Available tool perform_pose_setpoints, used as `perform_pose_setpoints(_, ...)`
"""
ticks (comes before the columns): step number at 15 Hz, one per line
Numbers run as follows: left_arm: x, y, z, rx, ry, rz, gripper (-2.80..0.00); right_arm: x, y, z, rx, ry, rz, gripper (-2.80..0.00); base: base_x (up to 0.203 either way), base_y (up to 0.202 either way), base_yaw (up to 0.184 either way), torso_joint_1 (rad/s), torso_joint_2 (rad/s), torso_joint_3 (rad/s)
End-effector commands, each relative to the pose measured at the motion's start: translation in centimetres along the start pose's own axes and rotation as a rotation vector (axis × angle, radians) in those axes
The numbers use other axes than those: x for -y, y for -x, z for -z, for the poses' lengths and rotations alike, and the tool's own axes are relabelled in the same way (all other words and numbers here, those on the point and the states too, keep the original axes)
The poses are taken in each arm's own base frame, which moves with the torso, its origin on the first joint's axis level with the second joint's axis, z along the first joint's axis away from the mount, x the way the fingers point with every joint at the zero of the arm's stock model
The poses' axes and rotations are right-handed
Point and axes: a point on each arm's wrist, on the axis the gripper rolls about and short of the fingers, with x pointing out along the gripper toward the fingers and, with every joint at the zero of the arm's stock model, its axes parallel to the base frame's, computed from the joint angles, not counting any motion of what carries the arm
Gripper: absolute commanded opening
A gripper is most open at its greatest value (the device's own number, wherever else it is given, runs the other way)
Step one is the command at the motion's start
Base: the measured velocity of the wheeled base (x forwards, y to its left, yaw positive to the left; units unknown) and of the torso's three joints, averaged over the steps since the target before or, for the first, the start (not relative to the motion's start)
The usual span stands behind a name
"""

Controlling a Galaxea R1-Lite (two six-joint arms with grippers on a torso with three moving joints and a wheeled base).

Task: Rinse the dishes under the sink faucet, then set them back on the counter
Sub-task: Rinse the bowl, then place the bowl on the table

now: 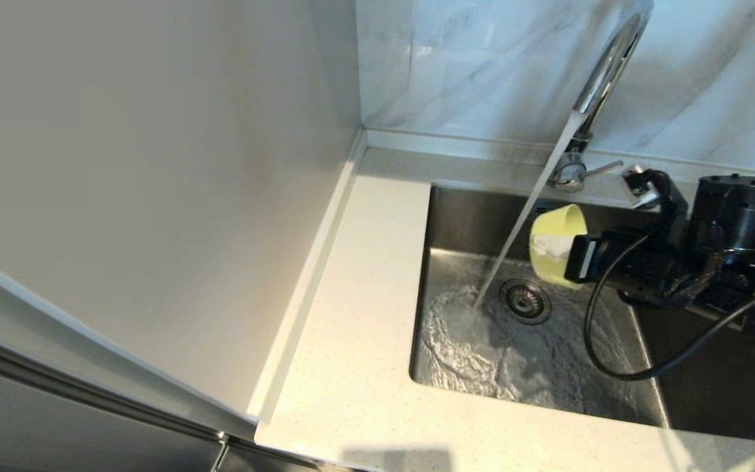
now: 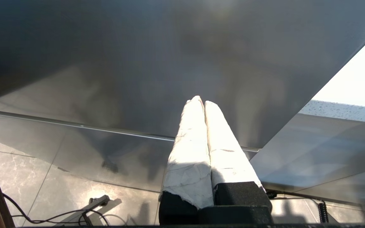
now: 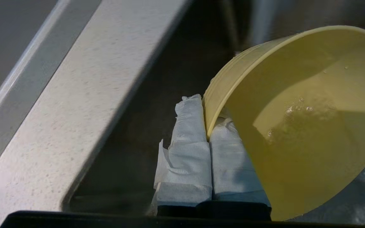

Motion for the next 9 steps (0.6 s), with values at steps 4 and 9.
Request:
perform_pose_setpoints(4, 0.0, 0.0, 0.0, 0.000, 0.000, 0.000, -2.80, 3.5, 6.4, -4.5, 0.211, -0.455, 0.038, -2.80, 0.000, 0.000, 0.000, 0.000, 0.00, 0.000)
perform_pose_setpoints(9, 0.0, 0.0, 0.0, 0.000, 0.000, 0.000, -2.80, 6.2, 11.1, -7.7, 0.400, -0.932, -0.309, -2.80, 0.000, 0.000, 0.000, 0.000, 0.00, 0.000)
